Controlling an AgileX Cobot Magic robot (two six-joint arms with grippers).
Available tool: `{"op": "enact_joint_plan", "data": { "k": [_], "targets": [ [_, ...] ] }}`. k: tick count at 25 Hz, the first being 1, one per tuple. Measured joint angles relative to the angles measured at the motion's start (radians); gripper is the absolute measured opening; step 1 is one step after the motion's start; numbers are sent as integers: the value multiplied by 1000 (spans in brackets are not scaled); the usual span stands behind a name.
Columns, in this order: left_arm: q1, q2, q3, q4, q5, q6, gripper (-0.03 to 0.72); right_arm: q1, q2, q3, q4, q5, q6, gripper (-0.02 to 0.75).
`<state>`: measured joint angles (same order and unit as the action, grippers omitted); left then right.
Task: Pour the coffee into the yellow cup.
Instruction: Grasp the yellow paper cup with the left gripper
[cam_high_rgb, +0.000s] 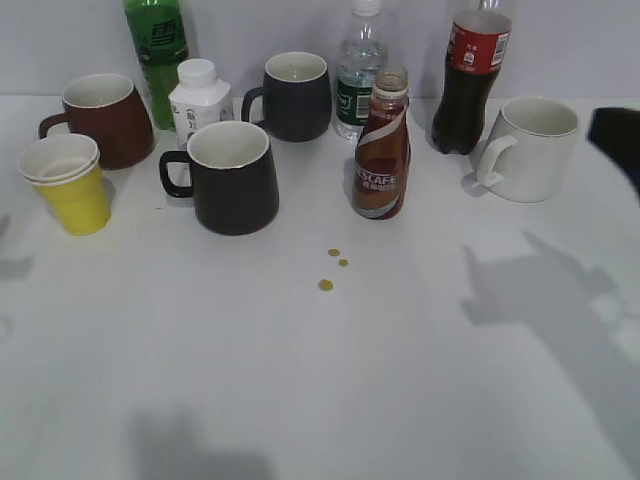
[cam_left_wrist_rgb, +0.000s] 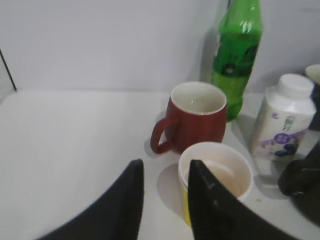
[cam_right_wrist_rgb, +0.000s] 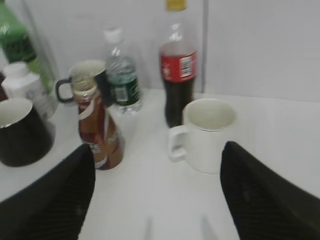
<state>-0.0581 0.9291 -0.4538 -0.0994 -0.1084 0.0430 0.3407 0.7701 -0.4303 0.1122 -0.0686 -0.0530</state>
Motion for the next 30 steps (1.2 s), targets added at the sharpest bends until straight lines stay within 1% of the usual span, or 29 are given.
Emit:
{"op": "enact_joint_plan", "data": {
  "k": [3,6,11,15,16,18,20,22,26,30],
  "targets": [
    [-4,90,1,-61,-28,0,251,13,144,1,-3,-105,0,585],
    [-29,138,1,-111,-21,0,280,17,249,1,-5,-203,1,585],
    [-103,163,20,-122,12,0,394,69,375,1,-11,-326,2,586],
    [-137,165,102,-122,-23,0,447,98,437,1,-22,-388,2,586],
    [-140,165,126,-121,-48,0,461,101,447,1,-23,-395,2,586],
    [-145,171,173,-105,-129,0,516,102,468,1,-24,-417,2,586],
    [-148,204,193,-73,-212,0,589,102,491,1,-24,-461,3,586],
    [-148,252,196,-48,-299,0,627,102,526,1,-24,-513,12,586],
    [-149,396,196,-15,-530,0,644,102,609,-6,-24,-596,16,586],
    [-150,567,196,57,-741,0,645,102,666,-35,-24,-626,29,586]
  ]
}}
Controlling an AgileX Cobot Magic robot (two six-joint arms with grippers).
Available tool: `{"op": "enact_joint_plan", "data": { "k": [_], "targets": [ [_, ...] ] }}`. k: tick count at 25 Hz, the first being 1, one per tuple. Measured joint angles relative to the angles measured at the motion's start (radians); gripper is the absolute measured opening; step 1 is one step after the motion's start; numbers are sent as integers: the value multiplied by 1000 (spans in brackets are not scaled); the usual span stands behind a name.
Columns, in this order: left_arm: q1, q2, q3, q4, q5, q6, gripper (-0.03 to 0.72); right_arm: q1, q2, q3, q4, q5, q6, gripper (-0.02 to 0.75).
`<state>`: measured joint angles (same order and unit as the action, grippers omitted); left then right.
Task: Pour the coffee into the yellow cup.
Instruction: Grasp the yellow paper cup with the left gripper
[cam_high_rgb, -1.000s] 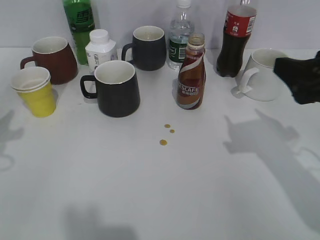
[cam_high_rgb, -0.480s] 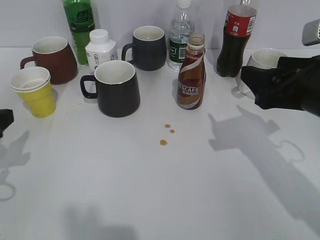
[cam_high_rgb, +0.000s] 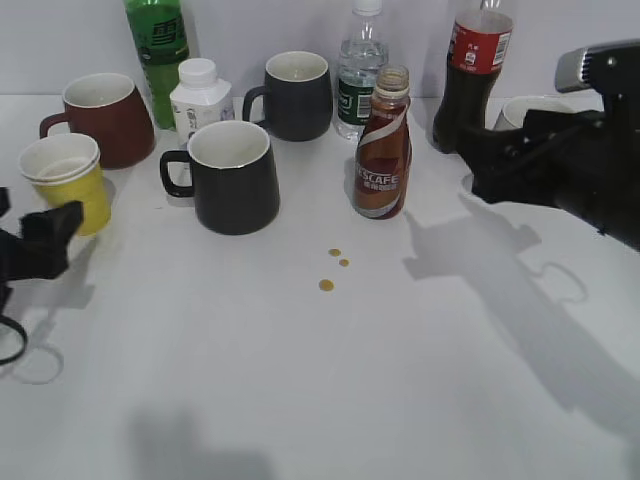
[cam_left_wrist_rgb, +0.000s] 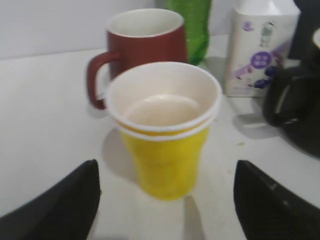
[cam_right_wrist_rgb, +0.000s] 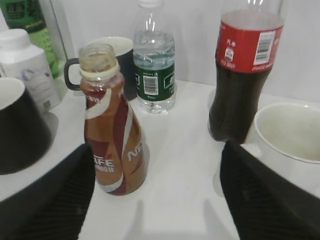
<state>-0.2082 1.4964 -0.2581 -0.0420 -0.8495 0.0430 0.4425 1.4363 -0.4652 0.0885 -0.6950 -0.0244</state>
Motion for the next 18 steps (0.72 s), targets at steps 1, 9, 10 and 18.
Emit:
{"op": "enact_joint_plan", "data": {
  "k": [1,9,10,18],
  "targets": [
    [0,42,0,23,-55,0,645,0,9,-5,0,-11,2,586],
    [0,293,-44,29,-343,0,645,0,29,-11,-1,-118,11,586],
    [0,322,-61,32,-348,0,645,0,29,-14,-6,-120,12,586],
    [10,432,-205,42,-356,0,645,0,41,-46,-33,-122,13,585]
  ]
}}
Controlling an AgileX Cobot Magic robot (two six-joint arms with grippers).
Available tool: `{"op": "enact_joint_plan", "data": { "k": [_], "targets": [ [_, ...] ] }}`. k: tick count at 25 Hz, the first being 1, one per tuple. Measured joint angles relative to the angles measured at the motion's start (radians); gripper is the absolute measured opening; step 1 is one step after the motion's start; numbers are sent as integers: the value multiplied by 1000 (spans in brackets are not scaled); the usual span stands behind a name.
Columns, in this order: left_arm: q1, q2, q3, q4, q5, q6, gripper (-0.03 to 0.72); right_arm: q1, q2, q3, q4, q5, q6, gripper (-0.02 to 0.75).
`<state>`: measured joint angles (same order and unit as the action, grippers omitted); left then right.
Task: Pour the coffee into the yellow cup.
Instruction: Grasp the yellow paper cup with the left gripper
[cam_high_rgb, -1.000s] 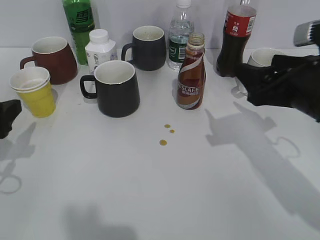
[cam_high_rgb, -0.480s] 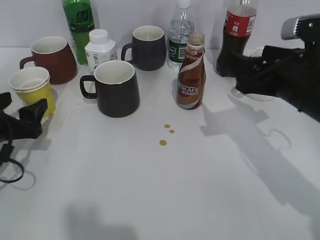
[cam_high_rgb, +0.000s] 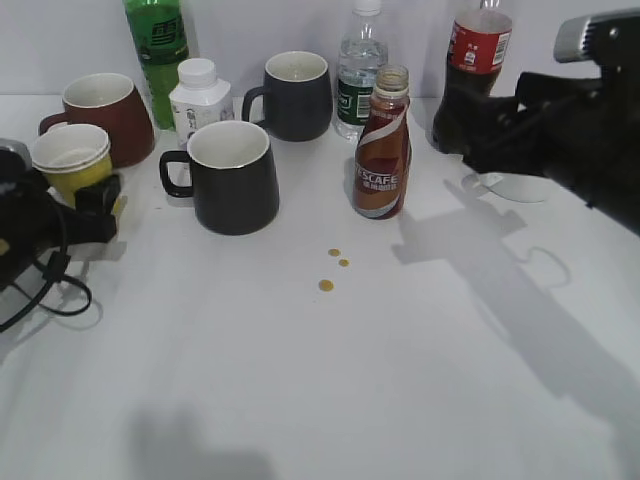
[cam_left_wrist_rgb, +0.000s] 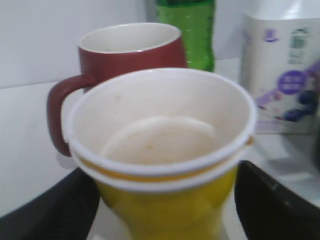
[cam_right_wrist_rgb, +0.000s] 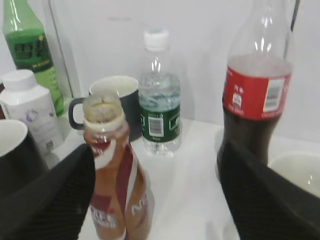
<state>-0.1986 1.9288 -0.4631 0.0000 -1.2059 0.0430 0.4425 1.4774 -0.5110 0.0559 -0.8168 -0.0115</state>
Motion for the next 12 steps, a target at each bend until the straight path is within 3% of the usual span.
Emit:
{"op": "enact_joint_plan", "data": {
  "k": [8,12],
  "targets": [
    [9,99,-122,6,0,0,624,0,74,-18,-2,2,1,585],
    [9,109,-146,0,-2,0,565,0,81,-20,-22,2,2,585]
  ]
}}
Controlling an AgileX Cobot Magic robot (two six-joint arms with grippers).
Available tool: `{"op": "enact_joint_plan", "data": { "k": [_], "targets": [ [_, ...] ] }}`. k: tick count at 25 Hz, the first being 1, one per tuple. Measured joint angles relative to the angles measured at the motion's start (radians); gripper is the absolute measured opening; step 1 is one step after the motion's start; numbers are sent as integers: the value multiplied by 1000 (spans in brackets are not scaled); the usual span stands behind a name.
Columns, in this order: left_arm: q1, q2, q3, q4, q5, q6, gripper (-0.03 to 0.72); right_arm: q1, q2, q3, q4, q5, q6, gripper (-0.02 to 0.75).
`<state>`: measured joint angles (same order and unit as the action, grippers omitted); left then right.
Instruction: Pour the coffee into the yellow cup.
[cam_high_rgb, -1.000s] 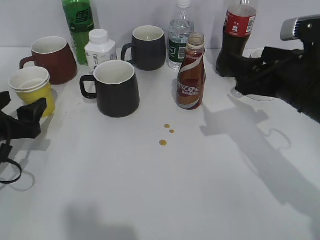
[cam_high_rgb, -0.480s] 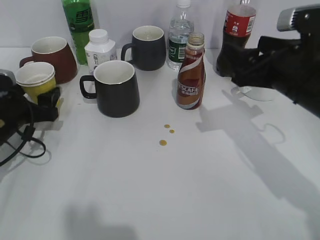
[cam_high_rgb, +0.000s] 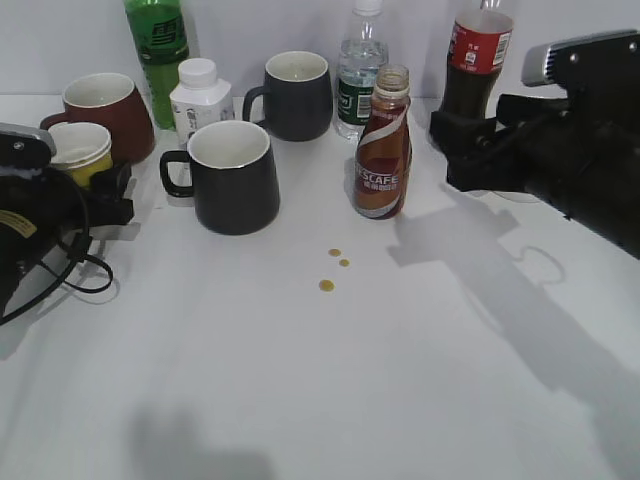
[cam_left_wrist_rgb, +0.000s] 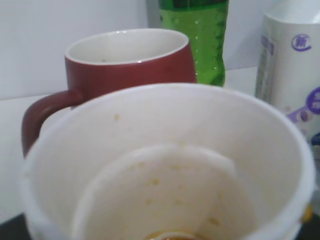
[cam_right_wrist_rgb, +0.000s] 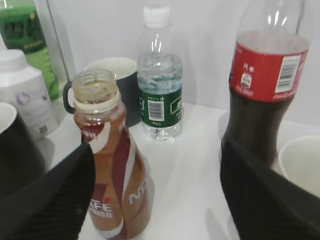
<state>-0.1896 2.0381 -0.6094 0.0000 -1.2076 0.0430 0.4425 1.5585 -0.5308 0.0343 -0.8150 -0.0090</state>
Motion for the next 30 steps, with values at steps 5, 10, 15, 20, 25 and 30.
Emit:
{"op": "enact_joint_plan", "data": {
  "k": [5,10,15,20,25,30],
  "targets": [
    [0,0,5,5,-6,0,450,0,17,-9,-99,0,28,587],
    [0,-61,96,26,-5,0,417,0,78,-22,-193,0,65,595],
    [0,-185,217,83,-1,-43,412,0,169,-79,-244,0,96,606],
    [0,-271,271,264,-1,-59,412,0,281,-174,-257,0,129,606],
    [0,-293,272,466,-2,-126,411,0,368,-262,-300,0,152,606],
    [-21,-293,272,606,0,-153,410,0,451,-347,-318,1,183,606]
  ]
}}
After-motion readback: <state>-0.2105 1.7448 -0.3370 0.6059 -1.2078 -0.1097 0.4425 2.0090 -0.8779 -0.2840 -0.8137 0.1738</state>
